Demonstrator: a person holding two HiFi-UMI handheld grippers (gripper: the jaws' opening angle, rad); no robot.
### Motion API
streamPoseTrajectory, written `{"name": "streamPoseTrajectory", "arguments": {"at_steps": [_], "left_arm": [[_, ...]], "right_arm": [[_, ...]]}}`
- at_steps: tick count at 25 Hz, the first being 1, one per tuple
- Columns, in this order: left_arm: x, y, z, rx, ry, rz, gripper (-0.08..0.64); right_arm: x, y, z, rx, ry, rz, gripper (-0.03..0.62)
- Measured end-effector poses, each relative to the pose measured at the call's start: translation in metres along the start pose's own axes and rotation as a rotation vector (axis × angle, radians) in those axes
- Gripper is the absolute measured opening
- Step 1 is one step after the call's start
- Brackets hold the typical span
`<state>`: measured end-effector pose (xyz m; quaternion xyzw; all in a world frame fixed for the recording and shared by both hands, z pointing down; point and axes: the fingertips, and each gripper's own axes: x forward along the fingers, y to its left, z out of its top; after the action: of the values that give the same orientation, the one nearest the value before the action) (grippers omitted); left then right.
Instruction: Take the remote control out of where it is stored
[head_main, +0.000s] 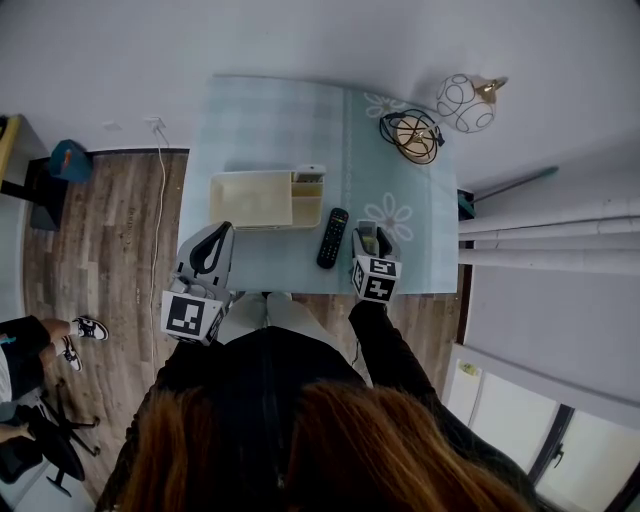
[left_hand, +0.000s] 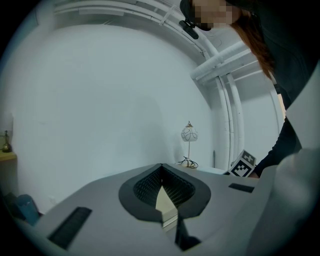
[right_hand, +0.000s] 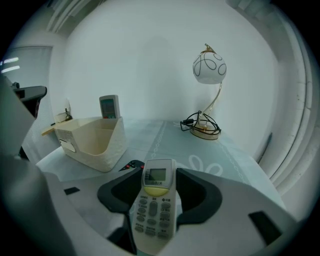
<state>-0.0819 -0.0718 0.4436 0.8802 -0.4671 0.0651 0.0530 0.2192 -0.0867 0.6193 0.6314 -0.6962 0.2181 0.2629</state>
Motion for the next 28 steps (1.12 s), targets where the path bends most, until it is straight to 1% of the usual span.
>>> {"name": "streamPoseTrajectory", "arguments": {"at_steps": [7, 8, 13, 18, 25, 28], "left_arm": [[-0.004, 0.003, 0.000, 0.000, 0.000, 0.016, 0.006], [-0.005, 0.003, 0.000, 0.000, -0.001, 0.017, 0.006], [-0.007, 0.007, 0.001, -0.003, 0.024, 0.043, 0.006], [-0.007, 0.002, 0.000, 0.002, 0.002, 0.020, 0.006], [-0.009, 0.003, 0.001, 0.002, 0.011, 0.031, 0.006], [-0.011, 0.004, 0.001, -0.005, 0.014, 0.041, 0.006]], "right_arm": [[0.017, -0.005, -0.013, -0.011, 0.044, -0.001, 0.229], [0.018, -0.005, -0.013, -0.015, 0.043, -0.002, 0.210], [0.020, -0.004, -0.012, -0.019, 0.035, -0.003, 0.210], [0.020, -0.006, -0.013, 0.001, 0.028, 0.002, 0.212], [0.016, -0.013, -0.010, -0.003, -0.003, -0.026, 0.213], [0.012, -0.012, -0.005, -0.003, -0.017, -0.022, 0.213]]}}
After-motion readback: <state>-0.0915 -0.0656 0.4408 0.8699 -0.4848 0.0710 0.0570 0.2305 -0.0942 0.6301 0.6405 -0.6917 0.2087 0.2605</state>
